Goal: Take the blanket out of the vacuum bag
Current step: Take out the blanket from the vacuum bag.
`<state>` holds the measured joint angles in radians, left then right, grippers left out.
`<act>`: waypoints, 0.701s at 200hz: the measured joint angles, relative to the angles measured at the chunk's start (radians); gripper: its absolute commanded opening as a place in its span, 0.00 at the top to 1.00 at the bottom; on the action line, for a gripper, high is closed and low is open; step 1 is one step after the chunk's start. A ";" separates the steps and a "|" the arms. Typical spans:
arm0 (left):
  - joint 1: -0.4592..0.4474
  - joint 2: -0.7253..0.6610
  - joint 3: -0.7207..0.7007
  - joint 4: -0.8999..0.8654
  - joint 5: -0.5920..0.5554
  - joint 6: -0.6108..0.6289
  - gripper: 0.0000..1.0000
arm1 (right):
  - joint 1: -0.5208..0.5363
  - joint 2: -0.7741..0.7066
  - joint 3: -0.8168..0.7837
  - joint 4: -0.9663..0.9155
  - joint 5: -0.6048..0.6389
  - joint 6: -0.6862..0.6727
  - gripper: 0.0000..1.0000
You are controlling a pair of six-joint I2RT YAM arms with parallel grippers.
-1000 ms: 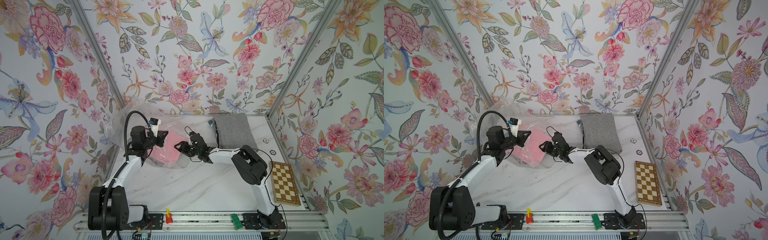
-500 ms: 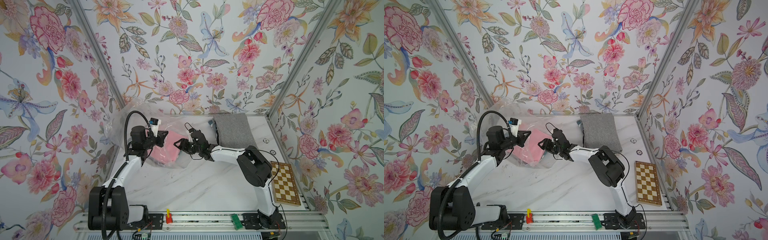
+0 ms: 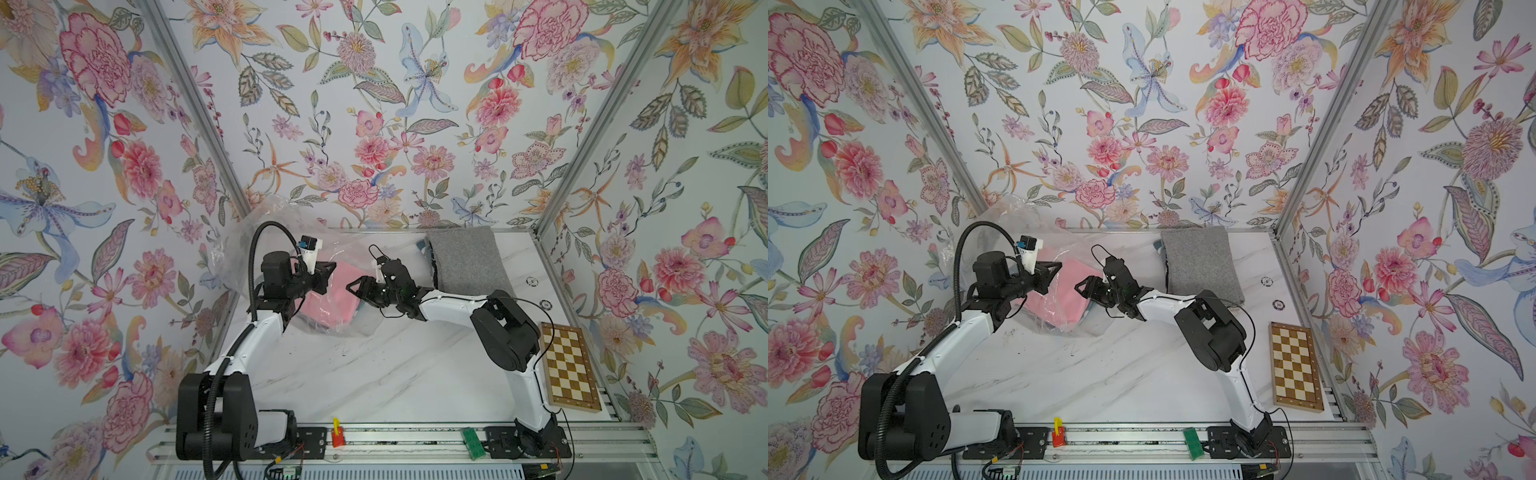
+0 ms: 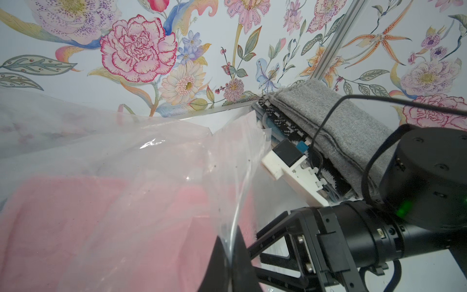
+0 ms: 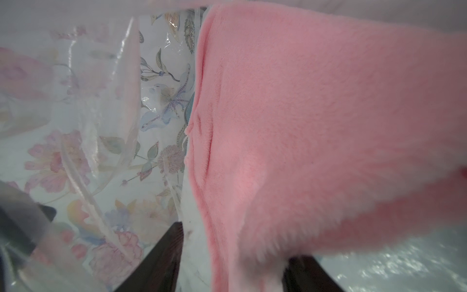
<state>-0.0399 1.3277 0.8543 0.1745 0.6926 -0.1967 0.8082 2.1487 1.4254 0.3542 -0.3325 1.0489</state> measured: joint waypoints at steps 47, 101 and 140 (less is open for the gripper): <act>0.000 0.000 0.000 -0.003 -0.001 0.003 0.96 | 0.000 0.021 -0.019 0.011 -0.001 0.014 0.39; 0.000 0.000 0.000 -0.003 -0.001 0.003 0.96 | 0.000 0.063 0.018 0.023 -0.009 0.021 0.40; 0.000 0.000 0.000 -0.003 -0.001 0.004 0.95 | 0.000 0.111 0.093 -0.013 -0.020 0.020 0.53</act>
<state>-0.0399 1.3277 0.8547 0.1711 0.6918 -0.1928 0.8082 2.2593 1.5185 0.3416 -0.3527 1.0687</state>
